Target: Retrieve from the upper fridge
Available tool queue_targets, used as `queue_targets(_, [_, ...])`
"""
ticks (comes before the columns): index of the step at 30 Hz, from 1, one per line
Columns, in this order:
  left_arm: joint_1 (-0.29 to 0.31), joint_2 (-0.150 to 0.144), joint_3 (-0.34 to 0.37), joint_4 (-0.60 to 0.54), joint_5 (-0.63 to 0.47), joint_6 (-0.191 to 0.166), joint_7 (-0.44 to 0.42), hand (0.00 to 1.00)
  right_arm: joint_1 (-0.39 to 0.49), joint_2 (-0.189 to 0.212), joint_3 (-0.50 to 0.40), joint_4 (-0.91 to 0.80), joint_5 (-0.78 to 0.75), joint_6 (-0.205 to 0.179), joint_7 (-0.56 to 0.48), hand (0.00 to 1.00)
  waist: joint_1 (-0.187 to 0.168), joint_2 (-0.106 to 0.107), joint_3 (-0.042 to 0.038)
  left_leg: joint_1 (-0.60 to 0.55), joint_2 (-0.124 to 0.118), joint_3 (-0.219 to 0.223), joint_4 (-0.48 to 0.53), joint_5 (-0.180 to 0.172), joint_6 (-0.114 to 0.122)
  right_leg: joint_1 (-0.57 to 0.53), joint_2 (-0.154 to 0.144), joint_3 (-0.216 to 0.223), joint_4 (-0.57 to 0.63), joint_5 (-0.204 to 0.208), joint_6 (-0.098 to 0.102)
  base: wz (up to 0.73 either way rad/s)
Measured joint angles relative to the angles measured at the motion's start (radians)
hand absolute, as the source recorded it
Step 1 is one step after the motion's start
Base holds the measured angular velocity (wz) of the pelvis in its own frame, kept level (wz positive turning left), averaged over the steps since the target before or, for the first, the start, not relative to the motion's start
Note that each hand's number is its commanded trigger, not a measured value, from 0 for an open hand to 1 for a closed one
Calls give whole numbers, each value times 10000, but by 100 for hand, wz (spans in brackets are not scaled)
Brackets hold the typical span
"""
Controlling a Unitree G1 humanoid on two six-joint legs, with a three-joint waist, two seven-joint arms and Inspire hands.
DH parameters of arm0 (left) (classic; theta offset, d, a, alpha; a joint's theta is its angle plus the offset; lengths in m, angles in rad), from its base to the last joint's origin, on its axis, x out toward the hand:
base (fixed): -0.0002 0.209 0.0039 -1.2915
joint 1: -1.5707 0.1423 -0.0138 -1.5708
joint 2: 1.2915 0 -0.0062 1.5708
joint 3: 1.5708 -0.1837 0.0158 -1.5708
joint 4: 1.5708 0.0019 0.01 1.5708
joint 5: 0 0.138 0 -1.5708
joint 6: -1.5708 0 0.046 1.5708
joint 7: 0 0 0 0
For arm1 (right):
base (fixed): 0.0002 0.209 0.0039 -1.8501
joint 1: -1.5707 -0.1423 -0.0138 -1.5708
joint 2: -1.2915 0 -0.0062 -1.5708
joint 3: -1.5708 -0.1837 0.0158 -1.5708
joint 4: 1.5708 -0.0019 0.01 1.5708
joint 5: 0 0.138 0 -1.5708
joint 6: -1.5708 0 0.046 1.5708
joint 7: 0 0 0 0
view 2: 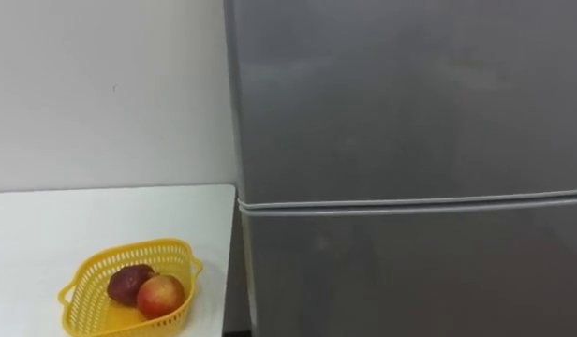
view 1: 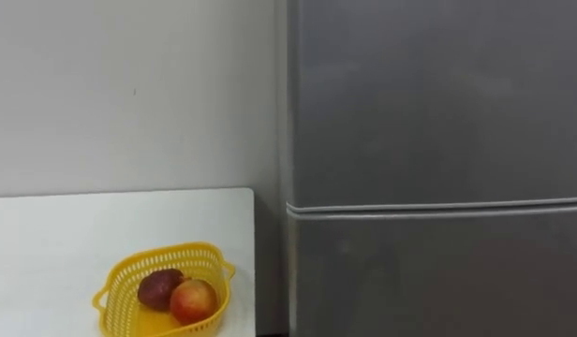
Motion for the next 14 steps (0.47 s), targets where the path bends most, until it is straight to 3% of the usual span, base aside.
queue_targets(6, [-179, -23, -160, 7, 17, 191, -43, 0, -261, 117, 10, -52, -149, 124, 2, 0, 33, 8, -2, -6, 3, -2, -125, -10, 11, -29, 20, 35, -6, 6, 14, -1])
queue_targets(14, [-207, -12, -182, -87, 25, 322, -200, 0, -290, 98, 211, -130, -1435, 284, 685, 0, 35, -1, -5, -3, -22, 3, -98, -9, 11, -10, -2, 14, -13, 1, 9, -1])
